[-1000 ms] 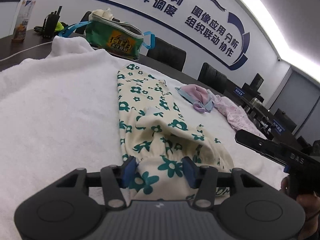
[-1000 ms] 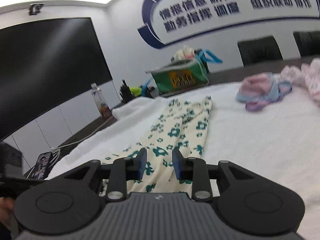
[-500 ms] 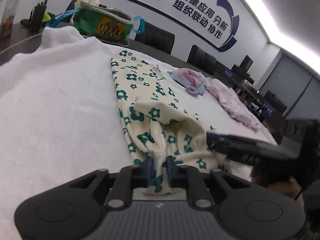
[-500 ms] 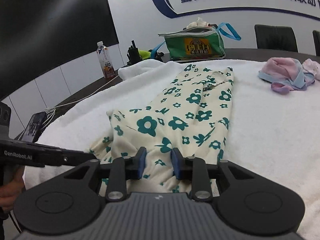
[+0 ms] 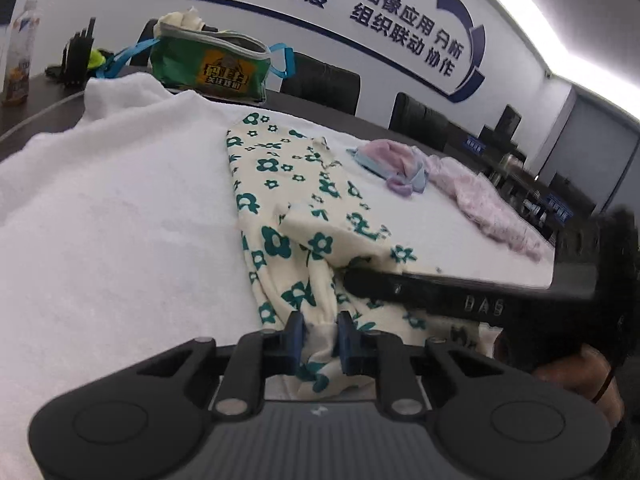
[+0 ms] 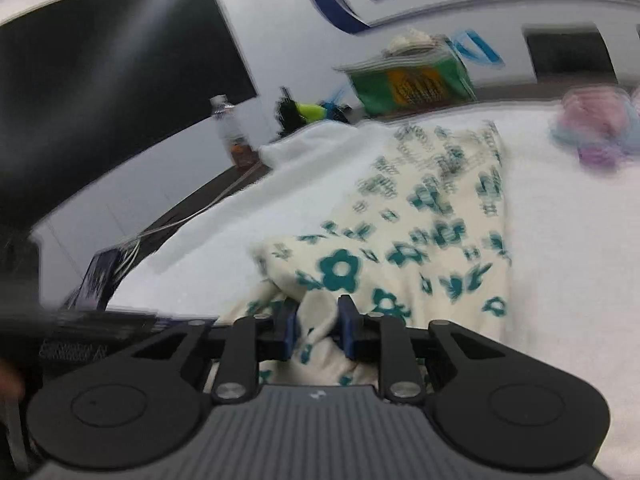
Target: Fold clothes
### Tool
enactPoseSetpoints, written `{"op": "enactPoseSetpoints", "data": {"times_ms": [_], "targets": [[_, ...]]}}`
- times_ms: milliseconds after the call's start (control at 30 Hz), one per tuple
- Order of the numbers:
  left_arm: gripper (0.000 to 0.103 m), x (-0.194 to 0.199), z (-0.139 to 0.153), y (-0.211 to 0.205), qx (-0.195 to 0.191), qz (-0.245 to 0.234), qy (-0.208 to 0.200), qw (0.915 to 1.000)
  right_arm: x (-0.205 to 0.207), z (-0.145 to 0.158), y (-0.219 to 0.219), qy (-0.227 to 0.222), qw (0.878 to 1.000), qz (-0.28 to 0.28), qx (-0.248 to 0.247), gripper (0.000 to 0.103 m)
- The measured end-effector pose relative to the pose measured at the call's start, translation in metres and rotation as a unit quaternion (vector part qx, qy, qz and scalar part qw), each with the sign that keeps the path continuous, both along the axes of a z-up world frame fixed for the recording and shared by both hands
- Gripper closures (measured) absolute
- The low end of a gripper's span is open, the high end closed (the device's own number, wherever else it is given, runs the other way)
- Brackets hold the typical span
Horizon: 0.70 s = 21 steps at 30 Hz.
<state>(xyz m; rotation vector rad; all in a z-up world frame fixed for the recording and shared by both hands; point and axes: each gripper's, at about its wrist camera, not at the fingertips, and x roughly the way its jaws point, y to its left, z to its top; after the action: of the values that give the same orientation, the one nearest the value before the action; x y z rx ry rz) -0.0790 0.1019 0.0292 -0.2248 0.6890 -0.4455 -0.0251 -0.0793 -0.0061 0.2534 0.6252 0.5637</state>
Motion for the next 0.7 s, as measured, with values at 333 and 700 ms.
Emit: {"op": "enactPoseSetpoints", "data": {"times_ms": [333,700], "targets": [[0.048,0.019,0.014,0.010,-0.017,0.059,-0.015,0.9980,-0.029,0.031,-0.026,-0.057,0.998,-0.027,0.023,0.073],[0.047,0.027,0.005,0.000,0.004,0.060,-0.006,0.9982,-0.036,0.019,-0.068,-0.021,0.995,-0.095,0.010,0.057]]}}
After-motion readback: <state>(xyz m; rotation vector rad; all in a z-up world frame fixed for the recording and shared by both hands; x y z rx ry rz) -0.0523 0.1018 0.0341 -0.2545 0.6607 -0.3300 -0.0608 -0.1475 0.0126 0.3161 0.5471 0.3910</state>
